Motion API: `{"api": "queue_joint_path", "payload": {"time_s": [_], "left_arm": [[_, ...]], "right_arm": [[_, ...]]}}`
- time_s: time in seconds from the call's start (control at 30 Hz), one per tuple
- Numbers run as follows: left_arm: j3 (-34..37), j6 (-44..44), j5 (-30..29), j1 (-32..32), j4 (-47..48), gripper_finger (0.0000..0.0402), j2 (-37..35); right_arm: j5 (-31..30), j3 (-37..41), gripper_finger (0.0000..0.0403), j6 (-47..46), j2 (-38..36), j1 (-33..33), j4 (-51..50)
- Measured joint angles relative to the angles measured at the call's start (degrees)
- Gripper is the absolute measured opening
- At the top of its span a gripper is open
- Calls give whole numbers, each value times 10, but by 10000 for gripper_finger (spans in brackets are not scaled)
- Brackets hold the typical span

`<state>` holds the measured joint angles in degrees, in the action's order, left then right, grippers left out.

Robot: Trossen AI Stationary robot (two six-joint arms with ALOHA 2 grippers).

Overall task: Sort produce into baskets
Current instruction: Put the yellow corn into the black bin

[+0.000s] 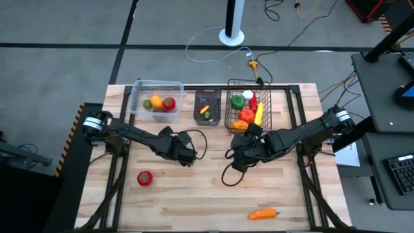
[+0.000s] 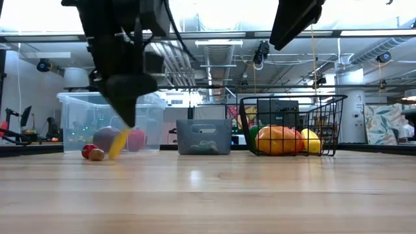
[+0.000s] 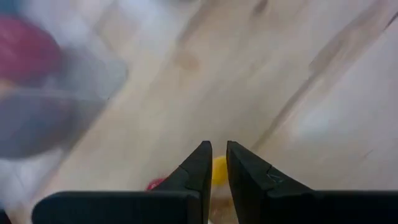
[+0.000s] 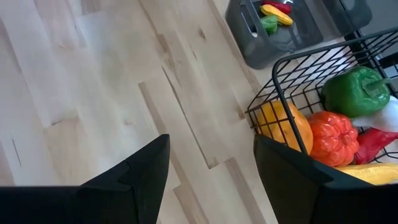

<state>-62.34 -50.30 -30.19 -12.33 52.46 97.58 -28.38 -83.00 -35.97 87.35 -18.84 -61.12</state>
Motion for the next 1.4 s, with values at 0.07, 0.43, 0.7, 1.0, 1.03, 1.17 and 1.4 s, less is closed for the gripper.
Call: {"api": "queue_joint_path", "payload": {"time_s": [0.07, 0.43, 0.7, 1.0, 1.03, 1.17, 1.4], "left_arm": [[-12, 14, -30, -12, 0, 33, 0], [-81, 179, -46, -46, -5, 13, -1], [-17, 328, 67, -28, -42, 69, -1], [75, 374, 65, -22, -170, 175, -2], [83, 378, 63, -21, -178, 182, -2], [113, 388, 56, -16, -213, 195, -2], [143, 386, 58, 2, -263, 185, -5]], "right_arm": [[0, 0, 224, 0, 0, 0, 0], [0, 0, 224, 0, 0, -1, 2], [1, 0, 224, -5, 0, -8, 3], [0, 0, 224, -15, 0, -27, 6], [0, 0, 224, -15, 0, -27, 6], [0, 0, 224, -15, 0, -27, 7], [-1, 0, 224, -15, 0, -27, 19]]}}
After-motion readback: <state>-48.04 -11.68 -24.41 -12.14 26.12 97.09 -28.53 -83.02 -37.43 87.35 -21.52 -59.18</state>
